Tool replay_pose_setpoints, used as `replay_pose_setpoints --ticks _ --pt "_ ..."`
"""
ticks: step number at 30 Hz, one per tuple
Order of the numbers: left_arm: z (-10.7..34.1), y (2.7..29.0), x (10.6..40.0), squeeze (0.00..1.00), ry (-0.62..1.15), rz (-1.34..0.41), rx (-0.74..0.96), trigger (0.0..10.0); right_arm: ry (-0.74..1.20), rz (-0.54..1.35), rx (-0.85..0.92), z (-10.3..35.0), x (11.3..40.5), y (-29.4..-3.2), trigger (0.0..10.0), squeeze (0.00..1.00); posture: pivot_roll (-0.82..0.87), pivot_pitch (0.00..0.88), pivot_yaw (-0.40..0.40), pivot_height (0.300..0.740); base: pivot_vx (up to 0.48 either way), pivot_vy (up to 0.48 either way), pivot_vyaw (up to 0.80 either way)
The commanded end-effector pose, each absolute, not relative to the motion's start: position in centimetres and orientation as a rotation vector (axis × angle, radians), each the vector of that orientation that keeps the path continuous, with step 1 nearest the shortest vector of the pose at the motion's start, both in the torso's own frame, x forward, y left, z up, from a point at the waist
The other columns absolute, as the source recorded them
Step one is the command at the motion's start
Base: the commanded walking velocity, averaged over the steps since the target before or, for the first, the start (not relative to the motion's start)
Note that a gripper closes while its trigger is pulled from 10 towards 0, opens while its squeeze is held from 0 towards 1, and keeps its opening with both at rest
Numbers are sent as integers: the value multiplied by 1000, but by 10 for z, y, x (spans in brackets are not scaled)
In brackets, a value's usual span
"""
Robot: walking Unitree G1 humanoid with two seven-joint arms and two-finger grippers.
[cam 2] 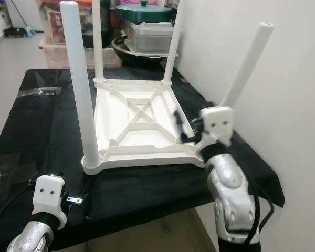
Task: Building children table
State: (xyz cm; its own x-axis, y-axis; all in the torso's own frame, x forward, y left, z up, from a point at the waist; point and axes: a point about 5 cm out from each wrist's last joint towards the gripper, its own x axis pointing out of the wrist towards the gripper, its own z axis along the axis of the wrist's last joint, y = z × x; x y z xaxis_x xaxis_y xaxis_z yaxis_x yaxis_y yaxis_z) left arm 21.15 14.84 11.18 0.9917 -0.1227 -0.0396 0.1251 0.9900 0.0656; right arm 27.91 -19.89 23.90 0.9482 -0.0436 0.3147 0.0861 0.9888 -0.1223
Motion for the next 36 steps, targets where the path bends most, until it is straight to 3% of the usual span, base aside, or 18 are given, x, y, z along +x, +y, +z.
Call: replay_pose_setpoints --ticks 1,2,3,4,6,17,28,36 --pt "118 147 212 0 -1 -131 53 10000 -346 -118 -168 244 280 -204 10000 224 78 0 -108 740 0 0 0" --pt "119 148 212 0 -9 -129 48 10000 -371 -109 -184 249 280 -200 10000 118 80 0 -109 740 0 0 0" --pt "119 148 212 0 -9 -129 48 10000 -371 -109 -184 249 280 -200 10000 118 80 0 -109 740 0 0 0" --pt "120 148 212 0 -14 -128 44 10000 -386 -102 -193 253 280 -198 10000 16 80 0 -109 740 0 -289 0" --pt "120 149 213 0 -15 -129 42 10000 -411 -82 -204 256 281 -191 10000 0 84 0 -111 740 0 -369 0" --pt "118 150 213 0 -17 -128 40 10000 -529 -44 -174 272 282 -176 10000 0 91 0 -115 740 0 -435 0" --pt "116 150 217 0 -20 -110 12 10000 -552 -117 -165 283 294 -187 10000 0 95 0 -124 740 0 0 0" --pt "109 150 214 0 -6 -113 11 10000 -544 -146 -129 284 300 -190 10000 0 108 0 -135 740 0 0 500"
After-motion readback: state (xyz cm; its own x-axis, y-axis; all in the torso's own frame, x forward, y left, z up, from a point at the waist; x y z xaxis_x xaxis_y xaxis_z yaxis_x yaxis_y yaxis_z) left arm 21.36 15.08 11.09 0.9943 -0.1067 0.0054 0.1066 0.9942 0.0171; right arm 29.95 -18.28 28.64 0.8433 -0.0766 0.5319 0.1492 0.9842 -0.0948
